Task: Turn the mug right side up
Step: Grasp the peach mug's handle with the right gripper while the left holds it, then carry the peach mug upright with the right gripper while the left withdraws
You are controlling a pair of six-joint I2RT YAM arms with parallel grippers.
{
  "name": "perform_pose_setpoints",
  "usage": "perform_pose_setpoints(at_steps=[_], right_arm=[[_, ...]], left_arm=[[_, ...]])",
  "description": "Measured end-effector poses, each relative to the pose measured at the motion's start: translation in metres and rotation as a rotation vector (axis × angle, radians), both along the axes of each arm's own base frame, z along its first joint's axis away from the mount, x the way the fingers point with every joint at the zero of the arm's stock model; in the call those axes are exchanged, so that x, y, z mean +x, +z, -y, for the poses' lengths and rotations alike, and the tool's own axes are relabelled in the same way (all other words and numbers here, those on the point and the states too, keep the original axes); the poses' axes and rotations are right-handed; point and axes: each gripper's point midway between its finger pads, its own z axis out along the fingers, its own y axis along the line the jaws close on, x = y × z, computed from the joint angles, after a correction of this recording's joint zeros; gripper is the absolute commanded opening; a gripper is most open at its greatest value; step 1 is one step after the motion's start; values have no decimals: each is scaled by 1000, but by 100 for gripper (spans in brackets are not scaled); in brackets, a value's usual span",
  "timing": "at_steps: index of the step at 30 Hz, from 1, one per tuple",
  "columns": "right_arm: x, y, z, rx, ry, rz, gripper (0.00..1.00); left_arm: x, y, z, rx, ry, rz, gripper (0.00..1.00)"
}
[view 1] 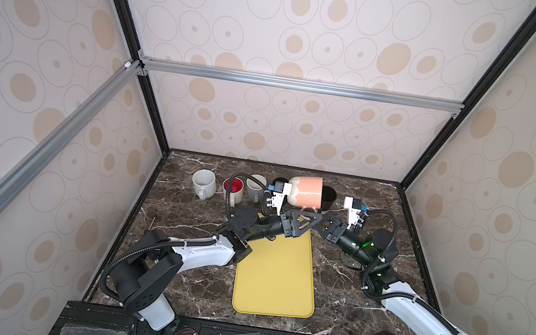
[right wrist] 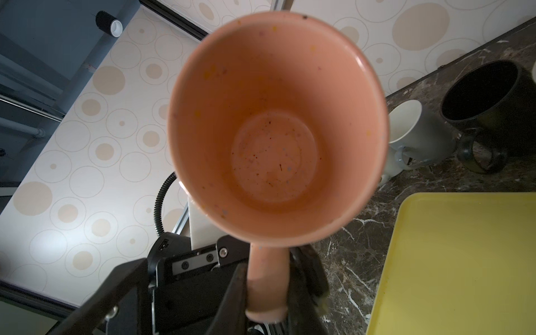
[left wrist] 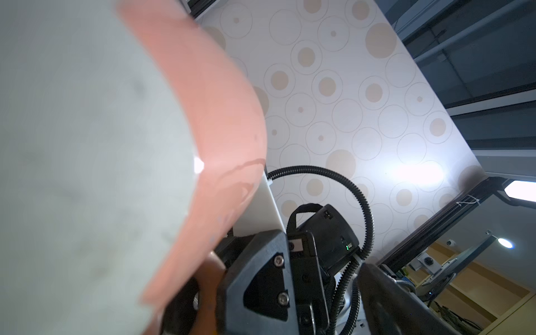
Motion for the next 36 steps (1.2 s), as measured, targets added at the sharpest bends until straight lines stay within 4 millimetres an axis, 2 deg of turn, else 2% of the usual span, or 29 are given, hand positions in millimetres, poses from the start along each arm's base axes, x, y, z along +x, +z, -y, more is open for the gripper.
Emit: perform_pose_setpoints(at_steps=[4, 10, 13, 17, 20, 24, 31, 36], right_arm=[[4, -6, 0, -9, -13, -21, 0], [14, -28, -3, -34, -23, -91, 0], [19, -42, -5, -42, -24, -135, 0], [20, -50, -5, -51, -27, -163, 0], [20, -54, -4, -65, -33, -168, 0], [20, -64, -2, -100, -45, -191, 0], [14, -91, 3, -182, -57, -255, 0], [9, -115, 7, -250, -61, -299, 0]], left_arm=[[5, -16, -4, 116, 68, 1, 100], [15, -32, -28, 289, 233, 22, 100], [16, -53, -41, 358, 281, 8, 100], [17, -94, -54, 454, 308, -48, 100], [18, -109, -60, 496, 323, -69, 100], [20, -112, -70, 522, 362, -66, 100], [33, -97, -98, 507, 459, -43, 100], [37, -111, -115, 527, 494, -69, 100]])
